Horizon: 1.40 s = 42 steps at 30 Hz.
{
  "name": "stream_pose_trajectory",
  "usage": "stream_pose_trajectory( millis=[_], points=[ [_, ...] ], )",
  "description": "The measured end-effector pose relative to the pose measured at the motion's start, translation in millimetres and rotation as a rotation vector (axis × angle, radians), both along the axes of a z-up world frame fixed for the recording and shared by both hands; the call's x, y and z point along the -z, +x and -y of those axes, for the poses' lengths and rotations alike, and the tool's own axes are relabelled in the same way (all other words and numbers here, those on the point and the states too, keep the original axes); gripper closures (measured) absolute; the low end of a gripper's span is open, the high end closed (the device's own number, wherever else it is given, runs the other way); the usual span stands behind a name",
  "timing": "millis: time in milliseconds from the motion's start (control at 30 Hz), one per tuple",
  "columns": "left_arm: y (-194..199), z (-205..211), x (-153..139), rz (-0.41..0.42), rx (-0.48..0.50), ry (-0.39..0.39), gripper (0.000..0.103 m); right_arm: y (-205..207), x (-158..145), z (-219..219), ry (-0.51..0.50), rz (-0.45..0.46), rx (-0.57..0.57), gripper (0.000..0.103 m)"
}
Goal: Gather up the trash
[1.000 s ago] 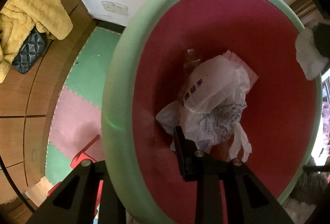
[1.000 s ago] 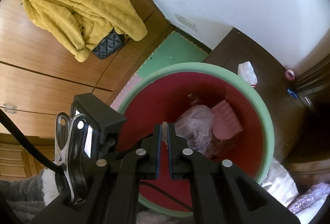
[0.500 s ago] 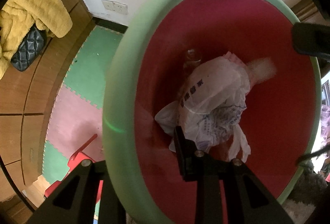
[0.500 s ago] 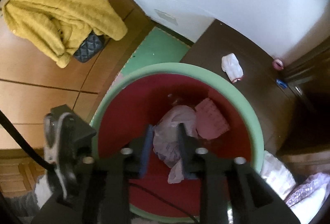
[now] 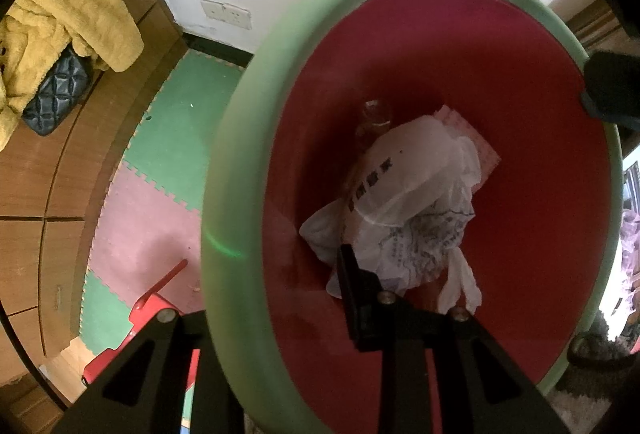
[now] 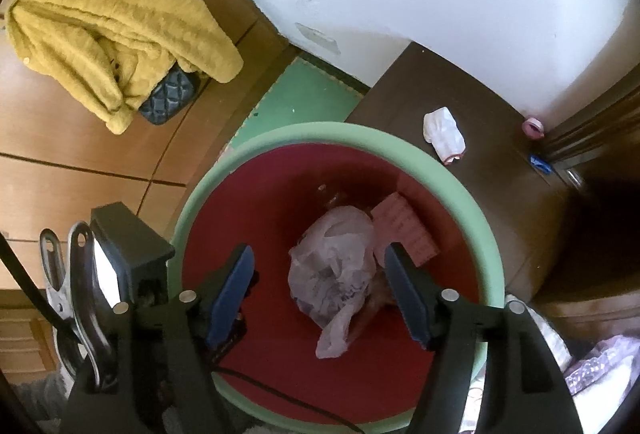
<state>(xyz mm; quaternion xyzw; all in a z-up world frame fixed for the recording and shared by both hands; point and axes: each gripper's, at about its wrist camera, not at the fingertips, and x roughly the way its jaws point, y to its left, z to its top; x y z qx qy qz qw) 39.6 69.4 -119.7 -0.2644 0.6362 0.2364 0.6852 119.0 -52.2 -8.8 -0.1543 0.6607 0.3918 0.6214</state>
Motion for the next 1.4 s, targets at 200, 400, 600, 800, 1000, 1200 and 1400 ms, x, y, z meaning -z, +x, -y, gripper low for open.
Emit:
stream_pose_trajectory(
  millis=[200,400,600,800,1000,1200,1400],
  points=[
    [-1,0,0,-0.003,-0.006,0.006,0.077,2,2,6,-0.019,-0.004,0.006,0.033],
    [-2,1,0,-0.005,-0.019,0.010,0.077,8,-3,17,-0.024,0.018,0.007,0.033],
    [-2,1,-1,-0.010,-0.035,0.016,0.077,18,-7,27,-0.017,0.018,0.038,0.033],
    [-2,1,-2,-0.010,-0.051,0.011,0.077,28,-16,44,0.011,0.009,0.070,0.033],
    [-2,2,-2,-0.015,-0.063,0.017,0.077,39,-22,64,0.003,0.050,0.117,0.033],
    [-2,5,-3,-0.016,-0.073,0.016,0.077,59,-24,92,0.031,0.027,0.219,0.033],
    [-4,4,-2,-0.021,-0.079,0.005,0.077,74,-29,112,0.053,0.033,0.268,0.033]
  ],
)
